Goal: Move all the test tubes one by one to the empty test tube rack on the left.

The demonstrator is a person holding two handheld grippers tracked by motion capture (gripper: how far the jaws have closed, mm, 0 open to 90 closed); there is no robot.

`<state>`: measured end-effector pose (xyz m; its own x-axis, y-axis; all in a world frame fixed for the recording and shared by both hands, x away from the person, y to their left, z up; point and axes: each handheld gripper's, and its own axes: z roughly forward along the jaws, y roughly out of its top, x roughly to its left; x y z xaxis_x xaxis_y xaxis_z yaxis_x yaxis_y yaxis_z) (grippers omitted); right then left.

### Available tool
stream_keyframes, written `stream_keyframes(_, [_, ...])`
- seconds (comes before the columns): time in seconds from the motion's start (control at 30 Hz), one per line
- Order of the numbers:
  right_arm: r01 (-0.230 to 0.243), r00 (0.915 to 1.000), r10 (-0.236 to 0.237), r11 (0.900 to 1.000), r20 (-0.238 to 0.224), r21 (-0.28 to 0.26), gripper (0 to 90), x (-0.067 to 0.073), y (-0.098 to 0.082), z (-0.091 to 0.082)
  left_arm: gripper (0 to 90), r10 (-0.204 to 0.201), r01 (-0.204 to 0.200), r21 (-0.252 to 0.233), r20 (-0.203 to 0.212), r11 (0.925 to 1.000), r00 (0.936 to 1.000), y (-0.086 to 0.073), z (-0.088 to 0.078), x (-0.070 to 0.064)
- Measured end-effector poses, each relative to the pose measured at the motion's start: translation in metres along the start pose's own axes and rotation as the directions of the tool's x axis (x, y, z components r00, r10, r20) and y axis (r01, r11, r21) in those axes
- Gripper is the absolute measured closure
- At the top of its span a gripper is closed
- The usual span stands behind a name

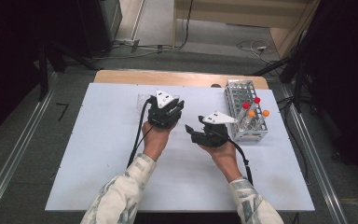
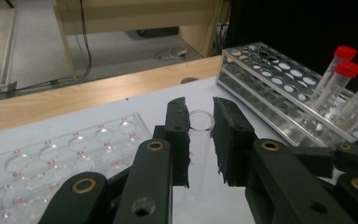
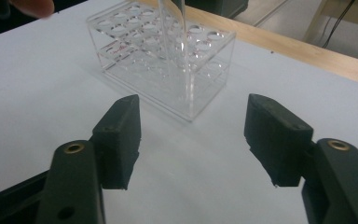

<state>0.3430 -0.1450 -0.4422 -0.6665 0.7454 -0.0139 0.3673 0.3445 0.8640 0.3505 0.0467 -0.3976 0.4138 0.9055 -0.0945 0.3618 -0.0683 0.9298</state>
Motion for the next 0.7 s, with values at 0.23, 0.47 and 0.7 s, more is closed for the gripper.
stream_keyframes(0.23, [-0.02, 0.9998, 0.02, 1.0, 0.007, 0.013, 28.5, -0.007, -0.005, -0.009, 76.8, -0.013, 0.012, -0.017, -0.028, 0.9998, 0.9995, 0.011, 0.002, 0.003])
stream_keyframes(0.47, [-0.029, 0.9995, 0.029, 1.0, 0.014, 0.006, 28.1, -0.013, -0.01, -0.016, 76.8, -0.012, 0.009, -0.034, -0.072, 0.9994, 0.9973, 0.021, 0.002, 0.009])
stream_keyframes(0.7, [-0.035, 0.9992, 0.035, 0.999, 0.021, -0.006, 28.4, -0.018, -0.012, -0.022, 76.8, -0.018, 0.015, -0.024, -0.11, 0.9996, 0.9938, 0.021, 0.011, 0.015])
